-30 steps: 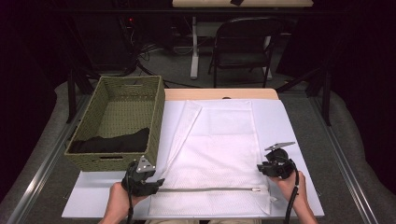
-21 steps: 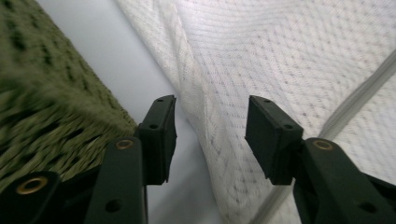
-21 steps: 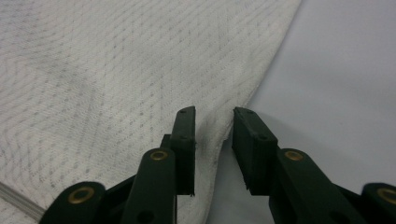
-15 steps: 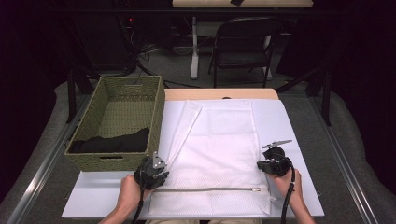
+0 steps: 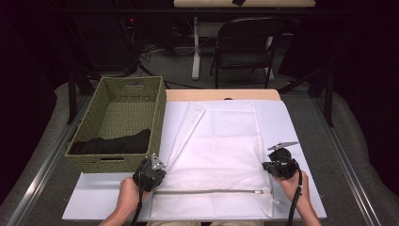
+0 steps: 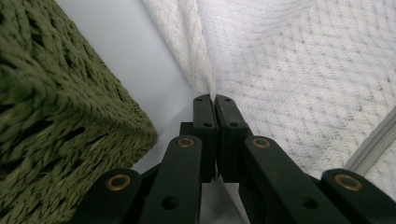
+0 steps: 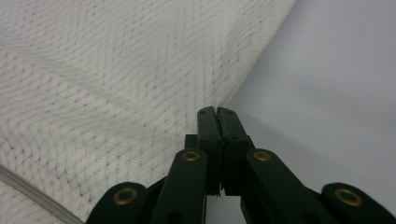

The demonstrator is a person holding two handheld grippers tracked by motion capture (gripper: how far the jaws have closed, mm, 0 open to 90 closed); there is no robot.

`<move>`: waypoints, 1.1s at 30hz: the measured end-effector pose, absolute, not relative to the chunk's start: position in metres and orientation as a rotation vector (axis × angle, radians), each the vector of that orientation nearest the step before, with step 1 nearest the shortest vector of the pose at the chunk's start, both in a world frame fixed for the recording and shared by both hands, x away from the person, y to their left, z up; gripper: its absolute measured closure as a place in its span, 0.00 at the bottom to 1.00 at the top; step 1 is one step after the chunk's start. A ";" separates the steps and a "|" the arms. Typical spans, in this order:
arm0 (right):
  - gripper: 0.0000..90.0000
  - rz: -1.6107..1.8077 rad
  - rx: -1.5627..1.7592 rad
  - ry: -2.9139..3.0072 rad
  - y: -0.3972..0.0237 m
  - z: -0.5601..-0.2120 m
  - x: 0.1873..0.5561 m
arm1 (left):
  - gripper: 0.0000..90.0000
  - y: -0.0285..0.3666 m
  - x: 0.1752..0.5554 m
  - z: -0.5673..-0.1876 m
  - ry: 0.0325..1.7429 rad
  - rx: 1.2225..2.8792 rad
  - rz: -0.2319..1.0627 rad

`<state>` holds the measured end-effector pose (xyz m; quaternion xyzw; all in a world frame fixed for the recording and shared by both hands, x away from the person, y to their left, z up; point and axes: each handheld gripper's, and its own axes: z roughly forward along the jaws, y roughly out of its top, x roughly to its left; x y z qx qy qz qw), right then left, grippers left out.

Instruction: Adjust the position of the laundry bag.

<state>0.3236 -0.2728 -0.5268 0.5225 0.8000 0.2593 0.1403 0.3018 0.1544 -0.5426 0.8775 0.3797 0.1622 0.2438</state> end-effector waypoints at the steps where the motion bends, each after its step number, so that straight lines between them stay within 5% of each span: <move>1: 0.99 0.749 1.509 2.311 -0.273 -0.527 0.324 | 0.98 0.154 0.302 -0.543 1.037 2.397 0.443; 25: 0.99 0.673 1.506 2.291 -0.282 -0.526 0.322 | 0.88 0.168 0.300 -0.537 1.086 2.420 0.433; 33: 0.99 0.706 1.522 2.315 -0.282 -0.528 0.323 | 0.67 0.156 0.284 -0.518 0.983 2.383 0.371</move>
